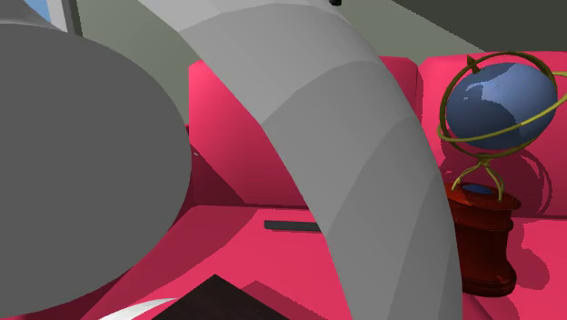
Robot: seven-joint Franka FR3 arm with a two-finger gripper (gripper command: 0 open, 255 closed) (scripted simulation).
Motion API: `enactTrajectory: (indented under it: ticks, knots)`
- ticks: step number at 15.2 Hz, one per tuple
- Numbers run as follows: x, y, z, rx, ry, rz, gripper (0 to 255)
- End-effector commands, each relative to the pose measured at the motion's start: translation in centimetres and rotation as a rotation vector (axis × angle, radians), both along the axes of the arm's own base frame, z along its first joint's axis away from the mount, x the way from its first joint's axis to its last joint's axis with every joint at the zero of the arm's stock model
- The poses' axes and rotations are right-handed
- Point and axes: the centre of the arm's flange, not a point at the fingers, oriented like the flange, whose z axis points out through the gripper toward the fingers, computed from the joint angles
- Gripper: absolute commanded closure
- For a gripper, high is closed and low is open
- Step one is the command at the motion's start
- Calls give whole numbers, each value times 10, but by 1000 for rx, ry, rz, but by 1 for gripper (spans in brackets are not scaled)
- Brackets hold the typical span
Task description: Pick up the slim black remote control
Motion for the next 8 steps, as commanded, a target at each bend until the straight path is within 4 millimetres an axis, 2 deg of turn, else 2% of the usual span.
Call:
enactTrajectory:
  ticks: [1, 8]
  knots:
    - [0, 0, 0, 0, 0, 0, 0]
    - [36, 50, -71, 21, 54, -135, 0]
